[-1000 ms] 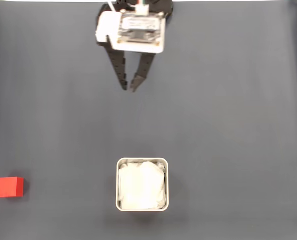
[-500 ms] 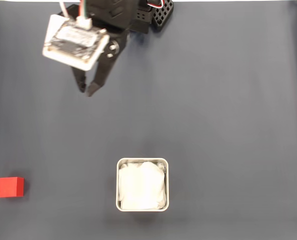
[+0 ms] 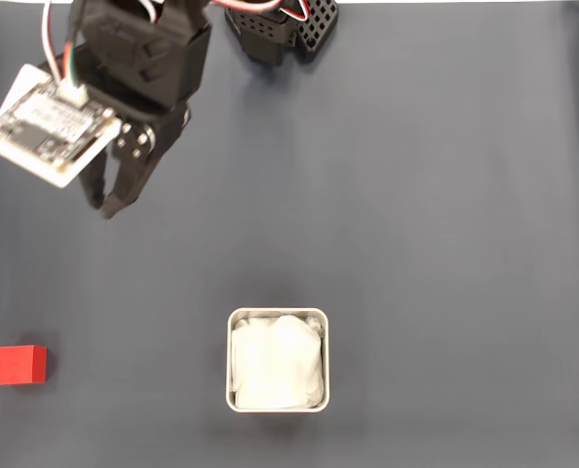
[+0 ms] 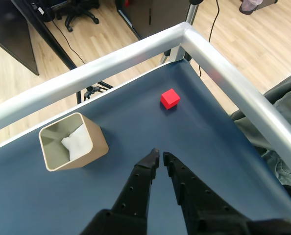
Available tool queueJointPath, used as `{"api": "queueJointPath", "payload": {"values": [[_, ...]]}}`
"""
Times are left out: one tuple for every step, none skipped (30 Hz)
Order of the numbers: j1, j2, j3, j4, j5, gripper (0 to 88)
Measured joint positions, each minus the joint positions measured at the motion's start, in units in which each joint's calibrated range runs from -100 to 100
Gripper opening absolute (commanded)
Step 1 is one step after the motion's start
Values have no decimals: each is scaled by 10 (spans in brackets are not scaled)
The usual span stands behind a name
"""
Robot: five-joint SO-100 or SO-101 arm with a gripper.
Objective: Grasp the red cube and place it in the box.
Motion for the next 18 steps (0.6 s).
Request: {"api": "queueJointPath", "payload": {"values": [[1, 6, 0, -10, 0, 34], [1, 12, 0, -20, 1, 38], [2, 17, 0, -29, 3, 44], [2, 24, 0, -39, 5, 54], [2, 32, 0, -49, 6, 62], [2, 40, 0, -57, 7, 68], [4, 48, 0, -65, 9, 78], [5, 56, 0, -73, 10, 86], [5, 63, 0, -80, 10, 92], [6, 71, 0, -88, 10, 98], [7, 78, 0, -95, 11, 105], [7, 85, 0, -100, 12, 112], [10, 93, 0, -107, 14, 120], [12, 101, 0, -113, 16, 132], [15, 108, 0, -119, 19, 141], [18, 115, 0, -127, 19, 147], [21, 122, 0, -134, 19, 152], [24, 128, 0, -142, 17, 161]]}}
